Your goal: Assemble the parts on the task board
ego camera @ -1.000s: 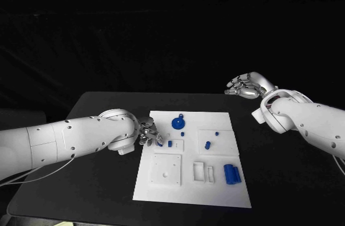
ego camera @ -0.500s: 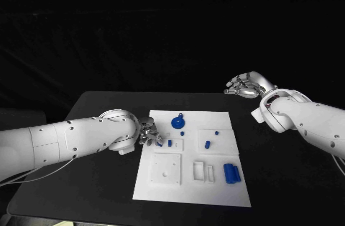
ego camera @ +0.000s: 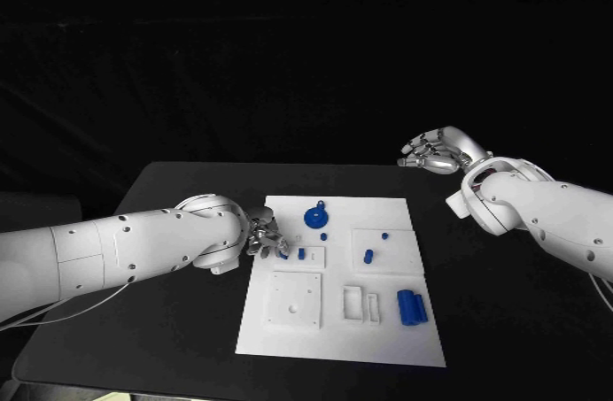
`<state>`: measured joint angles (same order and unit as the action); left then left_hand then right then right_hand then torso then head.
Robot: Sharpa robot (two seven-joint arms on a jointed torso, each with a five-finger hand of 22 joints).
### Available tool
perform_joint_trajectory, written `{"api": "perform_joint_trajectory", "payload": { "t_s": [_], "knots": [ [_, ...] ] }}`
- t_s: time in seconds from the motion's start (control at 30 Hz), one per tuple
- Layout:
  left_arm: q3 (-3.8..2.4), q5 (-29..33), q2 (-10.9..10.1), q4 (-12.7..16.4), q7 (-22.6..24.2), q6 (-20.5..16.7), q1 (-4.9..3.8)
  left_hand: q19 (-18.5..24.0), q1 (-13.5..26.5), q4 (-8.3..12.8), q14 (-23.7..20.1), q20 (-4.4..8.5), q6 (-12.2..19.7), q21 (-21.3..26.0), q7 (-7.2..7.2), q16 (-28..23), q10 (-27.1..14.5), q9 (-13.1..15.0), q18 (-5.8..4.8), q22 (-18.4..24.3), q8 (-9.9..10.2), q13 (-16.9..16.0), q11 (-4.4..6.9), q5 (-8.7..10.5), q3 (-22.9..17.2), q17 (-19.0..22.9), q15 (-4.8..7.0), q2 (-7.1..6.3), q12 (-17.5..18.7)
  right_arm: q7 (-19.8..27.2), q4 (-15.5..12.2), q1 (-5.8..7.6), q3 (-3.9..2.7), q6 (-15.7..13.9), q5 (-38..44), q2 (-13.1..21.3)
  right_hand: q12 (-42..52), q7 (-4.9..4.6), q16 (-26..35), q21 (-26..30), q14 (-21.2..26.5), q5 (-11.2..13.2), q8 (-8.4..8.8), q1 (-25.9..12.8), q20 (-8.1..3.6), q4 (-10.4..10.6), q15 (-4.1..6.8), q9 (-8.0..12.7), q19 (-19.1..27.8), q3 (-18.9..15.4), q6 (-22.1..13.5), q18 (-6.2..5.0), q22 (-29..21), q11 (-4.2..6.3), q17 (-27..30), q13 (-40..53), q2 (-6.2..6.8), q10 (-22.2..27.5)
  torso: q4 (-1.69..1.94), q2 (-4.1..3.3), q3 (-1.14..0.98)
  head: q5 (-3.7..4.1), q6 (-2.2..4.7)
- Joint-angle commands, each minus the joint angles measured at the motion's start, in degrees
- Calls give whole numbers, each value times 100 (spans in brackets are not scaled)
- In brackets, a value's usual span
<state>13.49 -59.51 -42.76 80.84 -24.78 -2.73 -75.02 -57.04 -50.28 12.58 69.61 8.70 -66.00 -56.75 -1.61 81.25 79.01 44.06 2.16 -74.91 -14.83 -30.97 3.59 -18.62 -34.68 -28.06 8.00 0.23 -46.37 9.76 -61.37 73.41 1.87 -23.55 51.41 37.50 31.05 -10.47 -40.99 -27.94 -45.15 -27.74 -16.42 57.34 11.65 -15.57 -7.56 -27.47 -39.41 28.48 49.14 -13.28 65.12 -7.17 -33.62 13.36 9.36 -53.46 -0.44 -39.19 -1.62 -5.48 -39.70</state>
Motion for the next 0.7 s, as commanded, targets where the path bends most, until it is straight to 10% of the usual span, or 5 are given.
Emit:
{"api": "perform_joint_trajectory", "payload": {
  "t_s": [0.03,0.7],
  "knots": [
    [3,-73,13,21,28,-70,13,-47,-14,207,306,685,-132,-37,92,26,231,7,36,-105,-564,-9,192,-22,-258,-6,345,56,-32,50,-2,-2,-2,83,-1,-5,25,-15,-41,37,39,-33,-12,0,34,1,5,10,-3,-28,-38,-89,7,-5,8,-7,-26,-14,2,1,0,3,3],
    [3,-176,-31,95,70,-265,33,-56,-13,208,311,689,-135,-45,96,33,229,4,40,-106,-570,-19,196,-23,-267,-10,349,66,-40,57,3,-3,-2,89,-2,-5,34,-15,-62,49,52,-57,-12,-24,38,21,8,14,0,-35,-37,-93,19,-5,40,-30,-35,-11,1,2,-1,1,-4]
  ]
}}
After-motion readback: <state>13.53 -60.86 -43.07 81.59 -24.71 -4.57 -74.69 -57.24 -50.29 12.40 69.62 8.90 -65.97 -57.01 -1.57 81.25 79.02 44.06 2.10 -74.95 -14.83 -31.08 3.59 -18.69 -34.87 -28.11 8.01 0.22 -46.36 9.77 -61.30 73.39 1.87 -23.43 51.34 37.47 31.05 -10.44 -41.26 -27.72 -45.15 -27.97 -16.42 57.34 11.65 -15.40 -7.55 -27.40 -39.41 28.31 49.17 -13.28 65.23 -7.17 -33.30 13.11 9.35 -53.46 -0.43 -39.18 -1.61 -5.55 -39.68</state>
